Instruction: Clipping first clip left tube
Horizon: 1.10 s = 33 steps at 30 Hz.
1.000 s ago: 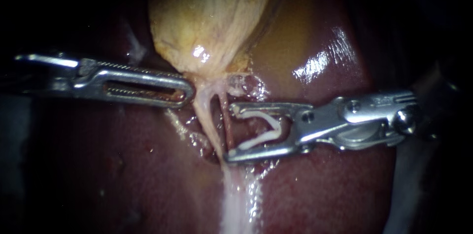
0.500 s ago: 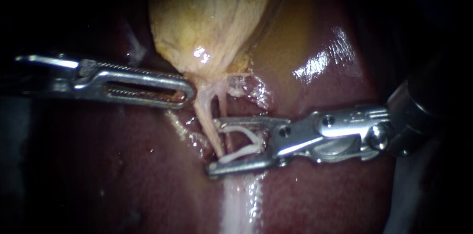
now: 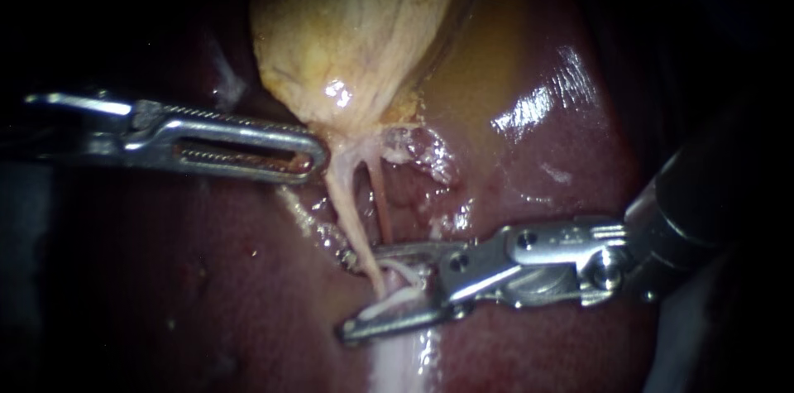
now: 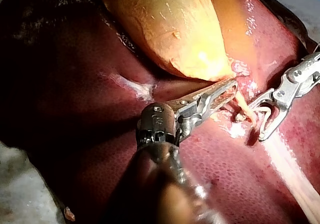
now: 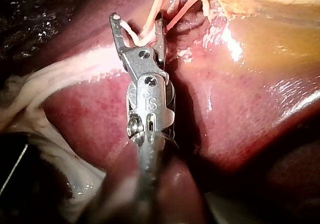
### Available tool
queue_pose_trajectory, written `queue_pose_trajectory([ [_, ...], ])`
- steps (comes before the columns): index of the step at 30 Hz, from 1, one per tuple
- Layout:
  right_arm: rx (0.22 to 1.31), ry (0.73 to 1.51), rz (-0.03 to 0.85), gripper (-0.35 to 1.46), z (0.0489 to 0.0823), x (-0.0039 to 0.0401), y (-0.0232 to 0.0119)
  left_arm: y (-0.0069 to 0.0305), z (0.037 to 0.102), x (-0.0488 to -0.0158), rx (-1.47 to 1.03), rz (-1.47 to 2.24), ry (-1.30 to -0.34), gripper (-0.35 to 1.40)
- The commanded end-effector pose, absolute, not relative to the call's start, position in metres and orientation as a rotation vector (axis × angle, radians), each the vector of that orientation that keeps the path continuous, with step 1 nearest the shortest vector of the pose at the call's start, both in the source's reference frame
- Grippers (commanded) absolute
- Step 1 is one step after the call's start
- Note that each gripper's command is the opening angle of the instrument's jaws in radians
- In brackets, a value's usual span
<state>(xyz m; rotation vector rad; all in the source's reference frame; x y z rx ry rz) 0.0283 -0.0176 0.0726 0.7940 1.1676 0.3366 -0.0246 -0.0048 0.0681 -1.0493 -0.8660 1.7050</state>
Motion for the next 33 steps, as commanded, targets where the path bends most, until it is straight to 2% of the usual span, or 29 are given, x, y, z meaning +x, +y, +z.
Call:
queue_pose_trajectory([
  [1, 0.796, 1.167, 0.337, 0.48, 0.0727, 0.0285, -0.0176, -0.0048, 0.0680, -0.0246, -1.049, 1.705, -0.866, -0.35],
  [8, 0.803, 1.165, 0.341, 0.42, 0.0727, 0.0289, -0.0174, -0.0048, 0.0680, -0.0247, -1.049, 1.704, -0.865, -0.35],
  [14, 0.819, 1.157, 0.361, 0.28, 0.0730, 0.0287, -0.0170, -0.0048, 0.0680, -0.0247, -1.049, 1.704, -0.865, -0.35],
  [20, 0.887, 1.120, 0.410, -0.19, 0.0732, 0.0280, -0.0170, -0.0048, 0.0680, -0.0247, -1.049, 1.705, -0.865, -0.35],
  [23, 0.895, 1.108, 0.414, -0.35, 0.0733, 0.0278, -0.0169, -0.0048, 0.0680, -0.0247, -1.049, 1.705, -0.865, -0.35],
  [33, 0.896, 1.075, 0.429, -0.35, 0.0732, 0.0275, -0.0169, -0.0048, 0.0681, -0.0246, -1.050, 1.705, -0.866, -0.35],
])
